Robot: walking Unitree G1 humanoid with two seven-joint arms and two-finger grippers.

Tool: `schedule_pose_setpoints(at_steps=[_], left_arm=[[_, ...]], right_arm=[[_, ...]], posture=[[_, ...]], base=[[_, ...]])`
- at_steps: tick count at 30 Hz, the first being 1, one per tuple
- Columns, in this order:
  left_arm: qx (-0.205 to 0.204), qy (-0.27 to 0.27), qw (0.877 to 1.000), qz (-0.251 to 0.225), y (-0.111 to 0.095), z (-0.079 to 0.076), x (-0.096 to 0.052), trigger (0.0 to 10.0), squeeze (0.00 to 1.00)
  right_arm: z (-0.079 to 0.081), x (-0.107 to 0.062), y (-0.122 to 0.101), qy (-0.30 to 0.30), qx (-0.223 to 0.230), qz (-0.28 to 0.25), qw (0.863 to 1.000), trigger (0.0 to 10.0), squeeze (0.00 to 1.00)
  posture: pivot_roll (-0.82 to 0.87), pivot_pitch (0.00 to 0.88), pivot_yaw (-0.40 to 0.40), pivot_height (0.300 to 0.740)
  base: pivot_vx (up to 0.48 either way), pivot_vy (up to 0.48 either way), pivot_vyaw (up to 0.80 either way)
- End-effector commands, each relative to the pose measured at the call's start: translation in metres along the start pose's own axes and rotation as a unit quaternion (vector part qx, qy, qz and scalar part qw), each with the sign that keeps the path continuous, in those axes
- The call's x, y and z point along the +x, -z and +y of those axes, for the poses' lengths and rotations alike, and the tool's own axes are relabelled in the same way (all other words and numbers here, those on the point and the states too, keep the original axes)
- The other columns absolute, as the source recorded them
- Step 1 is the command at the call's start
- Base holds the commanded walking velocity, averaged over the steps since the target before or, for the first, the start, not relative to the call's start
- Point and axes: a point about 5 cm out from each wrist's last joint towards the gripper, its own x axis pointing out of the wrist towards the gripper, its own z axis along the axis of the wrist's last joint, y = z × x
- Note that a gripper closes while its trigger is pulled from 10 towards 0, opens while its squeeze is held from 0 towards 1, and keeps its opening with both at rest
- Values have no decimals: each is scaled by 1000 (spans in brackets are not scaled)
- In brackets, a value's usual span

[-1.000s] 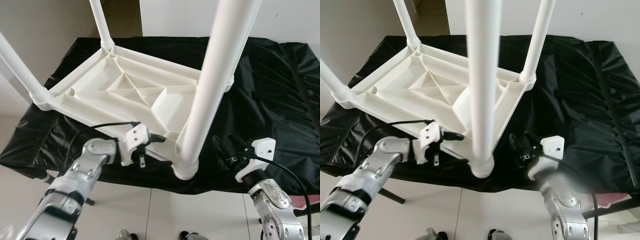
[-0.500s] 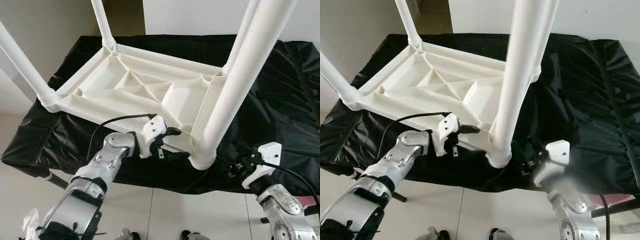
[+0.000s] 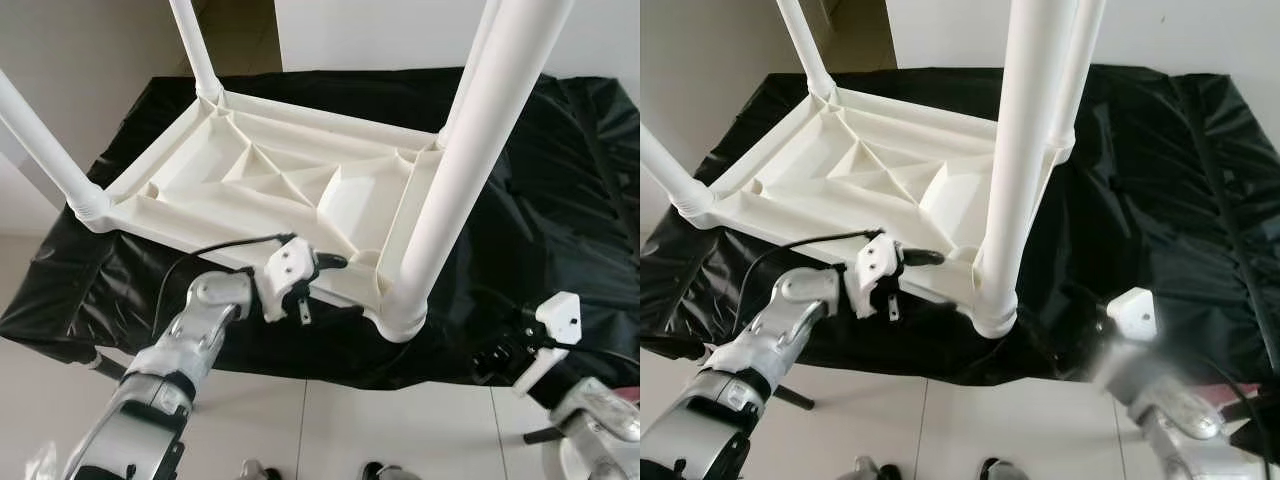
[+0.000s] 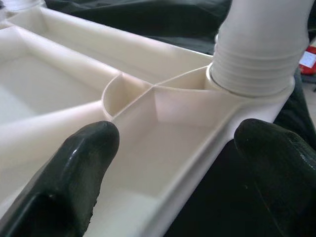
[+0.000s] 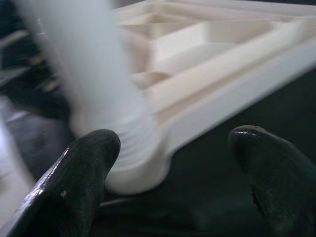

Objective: Building children table

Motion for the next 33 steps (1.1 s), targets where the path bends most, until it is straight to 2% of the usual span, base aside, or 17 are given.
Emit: schedule_pose_setpoints(at_steps=[1,3,6,10,12,14,18,20,21,23,27,28,30,33], left_arm=[[-1,-13,1000,11,1,-1,-8,10000,0],[8,-11,1000,12,-1,-5,-16,10000,0],[5,-14,1000,10,-4,-7,-23,10000,0],[4,-15,1000,10,-5,-8,-25,10000,0],[1,-20,1000,10,-9,-10,-28,10000,0],[-6,-30,999,6,-16,-17,-33,10000,0],[-18,-41,999,9,-20,-23,-35,10000,0],[-44,-51,998,18,-21,-28,-36,10000,0],[-44,-51,998,18,-21,-28,-36,10000,0],[-65,-75,995,21,-21,-31,-34,10000,0],[-86,-88,992,27,-21,-33,-33,10000,0],[-90,-92,991,26,-23,-35,-32,10000,0],[-101,-96,990,20,-29,-41,-31,10000,0],[-99,-100,990,19,-31,-43,-30,10000,0]], right_arm=[[5,0,-2,-39,7,2,999,10000,0],[5,-3,-5,-73,-2,16,997,10000,0],[-2,-3,-8,-72,-16,14,997,10000,0],[-4,-3,-9,-68,-15,12,997,10000,0],[-3,3,-9,-72,-17,6,997,10000,0],[-1,18,-6,-70,-17,-8,997,10000,0],[0,28,-4,-69,-10,-21,997,10000,0],[4,40,-2,-74,-5,-31,997,10000,0],[4,40,-2,-74,-5,-31,997,10000,0],[11,54,0,-95,2,-43,995,10000,0],[13,64,2,-107,4,-48,993,10000,0],[11,67,3,-107,1,-48,993,10000,0],[-5,70,6,-88,-11,-39,995,10000,0],[-12,69,7,-80,-16,-35,996,10000,0]], posture=[[-112,142,108,740],[-104,143,108,740],[-90,139,99,740],[-90,139,99,740],[-76,136,95,740],[-55,133,90,740],[-46,134,90,740],[-34,134,88,740],[-34,134,88,740],[-16,132,84,740],[-6,134,76,740],[-6,134,76,740],[1,140,71,740],[1,140,71,740]], base=[[0,0,0],[0,0,0],[0,0,0],[0,0,0],[0,0,0],[0,0,0],[0,0,0],[0,0,0],[0,0,0],[0,0,0],[0,0,0],[0,0,0],[0,0,0],[0,0,0]])
